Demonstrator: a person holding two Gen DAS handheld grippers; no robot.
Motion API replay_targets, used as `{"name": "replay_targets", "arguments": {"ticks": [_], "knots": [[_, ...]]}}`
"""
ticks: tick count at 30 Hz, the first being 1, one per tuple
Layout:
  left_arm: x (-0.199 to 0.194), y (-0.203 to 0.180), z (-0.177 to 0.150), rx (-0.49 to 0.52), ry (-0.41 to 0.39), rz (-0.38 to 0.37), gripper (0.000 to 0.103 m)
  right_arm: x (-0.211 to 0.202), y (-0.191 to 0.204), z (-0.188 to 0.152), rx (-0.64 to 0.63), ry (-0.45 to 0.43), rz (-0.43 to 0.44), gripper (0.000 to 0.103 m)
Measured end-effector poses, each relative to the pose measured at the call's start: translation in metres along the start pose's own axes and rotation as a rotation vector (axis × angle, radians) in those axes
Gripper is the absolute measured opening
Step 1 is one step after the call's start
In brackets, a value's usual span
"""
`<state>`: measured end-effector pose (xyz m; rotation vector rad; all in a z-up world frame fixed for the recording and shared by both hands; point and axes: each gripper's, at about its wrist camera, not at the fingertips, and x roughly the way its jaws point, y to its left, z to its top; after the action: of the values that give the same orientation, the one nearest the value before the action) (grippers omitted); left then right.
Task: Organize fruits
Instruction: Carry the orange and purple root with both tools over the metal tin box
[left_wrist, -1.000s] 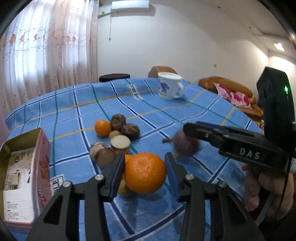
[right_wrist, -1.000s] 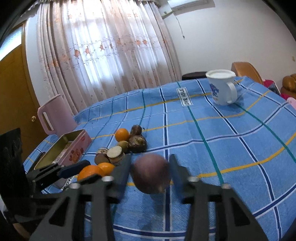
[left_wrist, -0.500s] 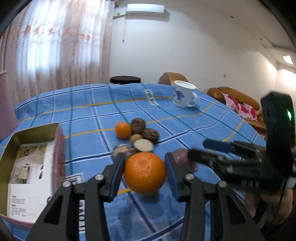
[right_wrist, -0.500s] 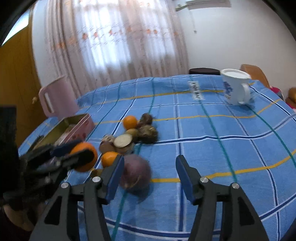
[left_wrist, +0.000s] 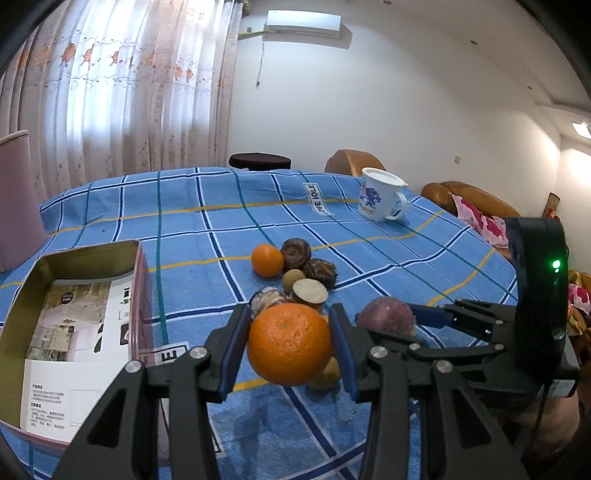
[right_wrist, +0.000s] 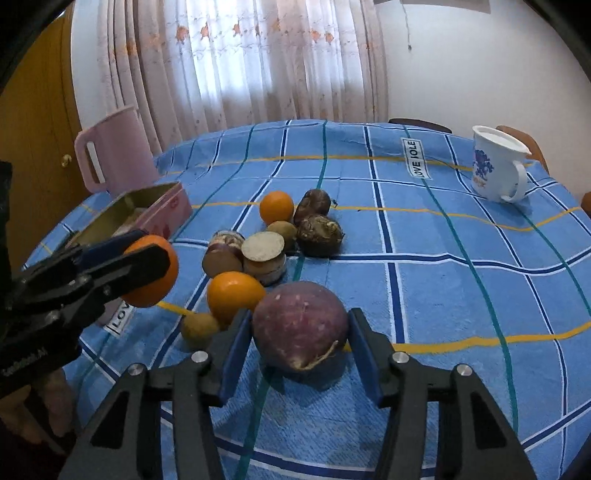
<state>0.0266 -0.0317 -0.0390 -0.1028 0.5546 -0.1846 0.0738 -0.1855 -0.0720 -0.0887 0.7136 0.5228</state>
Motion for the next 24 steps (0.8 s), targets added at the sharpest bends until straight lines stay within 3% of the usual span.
{"name": "replay_targets", "arguments": {"ticks": [13,24], "knots": [[-0.026,0.021,0.011,-0.002,-0.068,0.106,0.046,-0.03,0.03,0.029,-0.062,-0.204,0.054,0.054],[-0.047,0.089,0.01,-0.119,-0.077,0.216,0.046,-0.012,0.102,0.067,-0.197,-0.229,0.174,0.054]]}}
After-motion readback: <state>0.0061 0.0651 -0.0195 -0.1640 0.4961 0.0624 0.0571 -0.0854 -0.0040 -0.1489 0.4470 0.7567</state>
